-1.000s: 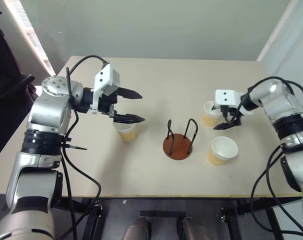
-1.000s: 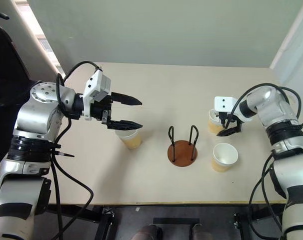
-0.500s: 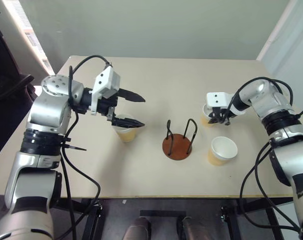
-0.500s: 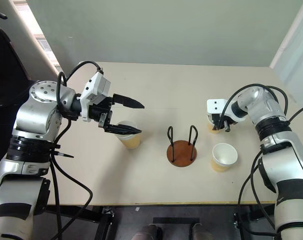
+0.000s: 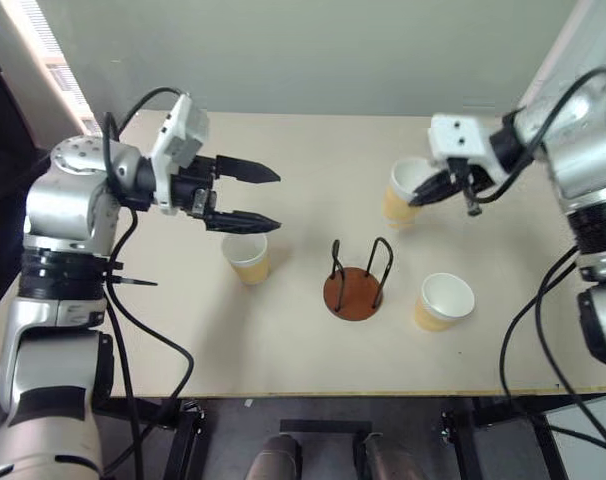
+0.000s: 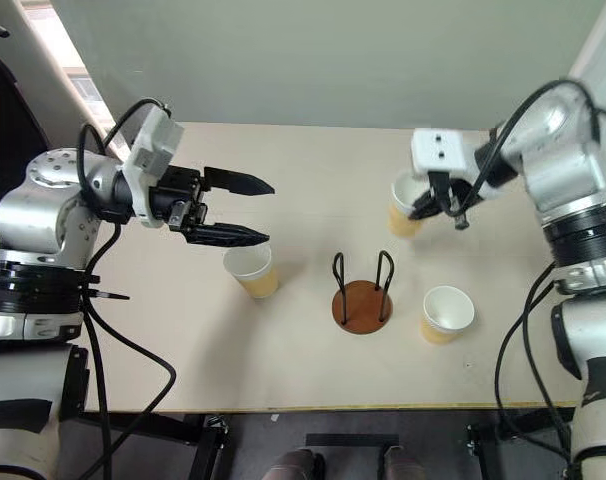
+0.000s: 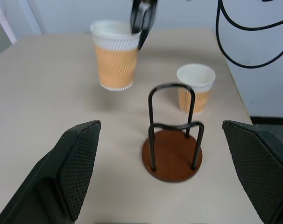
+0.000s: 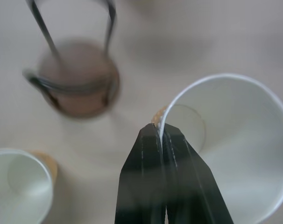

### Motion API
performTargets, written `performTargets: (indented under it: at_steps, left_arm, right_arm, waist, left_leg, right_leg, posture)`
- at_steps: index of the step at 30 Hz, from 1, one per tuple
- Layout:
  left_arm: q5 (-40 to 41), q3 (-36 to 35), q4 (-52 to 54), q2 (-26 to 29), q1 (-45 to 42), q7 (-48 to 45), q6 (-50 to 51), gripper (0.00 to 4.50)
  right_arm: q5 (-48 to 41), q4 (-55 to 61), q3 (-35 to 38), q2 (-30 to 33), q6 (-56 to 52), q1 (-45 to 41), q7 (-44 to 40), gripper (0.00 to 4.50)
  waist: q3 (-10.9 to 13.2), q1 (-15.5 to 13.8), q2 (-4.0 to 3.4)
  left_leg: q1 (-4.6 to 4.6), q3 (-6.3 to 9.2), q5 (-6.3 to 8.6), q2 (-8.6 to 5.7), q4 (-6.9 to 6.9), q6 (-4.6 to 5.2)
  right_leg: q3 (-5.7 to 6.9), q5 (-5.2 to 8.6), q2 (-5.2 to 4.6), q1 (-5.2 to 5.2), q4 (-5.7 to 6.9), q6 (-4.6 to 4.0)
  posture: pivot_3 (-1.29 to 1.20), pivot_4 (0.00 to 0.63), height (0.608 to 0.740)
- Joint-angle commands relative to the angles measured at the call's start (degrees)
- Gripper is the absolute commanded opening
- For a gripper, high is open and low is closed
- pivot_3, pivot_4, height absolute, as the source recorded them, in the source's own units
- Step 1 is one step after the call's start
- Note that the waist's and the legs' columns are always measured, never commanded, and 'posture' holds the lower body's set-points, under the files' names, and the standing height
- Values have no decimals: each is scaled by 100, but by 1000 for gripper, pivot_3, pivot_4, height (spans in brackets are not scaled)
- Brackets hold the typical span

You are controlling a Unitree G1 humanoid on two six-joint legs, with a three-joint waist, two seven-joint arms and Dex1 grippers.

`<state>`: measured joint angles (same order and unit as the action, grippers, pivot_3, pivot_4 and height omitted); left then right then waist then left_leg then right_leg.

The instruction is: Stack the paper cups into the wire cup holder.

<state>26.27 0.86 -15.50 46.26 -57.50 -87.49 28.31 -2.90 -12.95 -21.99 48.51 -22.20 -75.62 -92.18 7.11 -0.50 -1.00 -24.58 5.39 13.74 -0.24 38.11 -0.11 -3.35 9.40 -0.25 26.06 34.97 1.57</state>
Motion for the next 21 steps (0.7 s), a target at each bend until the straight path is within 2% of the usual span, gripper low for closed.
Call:
performTargets:
  at_steps: [1, 6, 8, 21]
  left_arm:
    - [121, -196, 100, 107, -64, -94, -76, 4500]
    - [131, -173, 65, 73, -59, -118, -143, 4500]
    - [109, -144, 22, 60, -73, -139, -202, 4500]
    - [76, -100, 51, 34, -13, -113, -306, 4500]
  right_arm:
    - [-791, 1244, -105, 211, -869, -117, -32, 22]
    - [-1168, 2130, -328, 261, -1413, -70, -32, 22]
    - [-1156, 2238, -441, 210, -1405, -56, -32, 22]
    - [-725, 1978, -974, 245, -555, 204, -32, 22]
  waist:
    - [0, 4, 0]
    - [0, 17, 0]
    - [0, 16, 0]
    - [0, 26, 0]
  left_leg:
    - [0, 0, 0, 0, 1, 0]
    - [2, 1, 0, 1, 6, 6]
    - [3, 2, 18, 0, 10, 43]
    - [13, 3, 17, 1, 19, 56]
  right_leg:
    - [0, 1, 0, 0, 0, -1]
    - [0, 3, 2, 0, 8, -4]
    - [-1, 2, 2, 0, 11, -5]
    - [0, 2, 2, 1, 39, -4]
  posture:
    - [0, 150, 740]
    - [0, 150, 740]
    - [0, 150, 740]
    - [0, 150, 740]
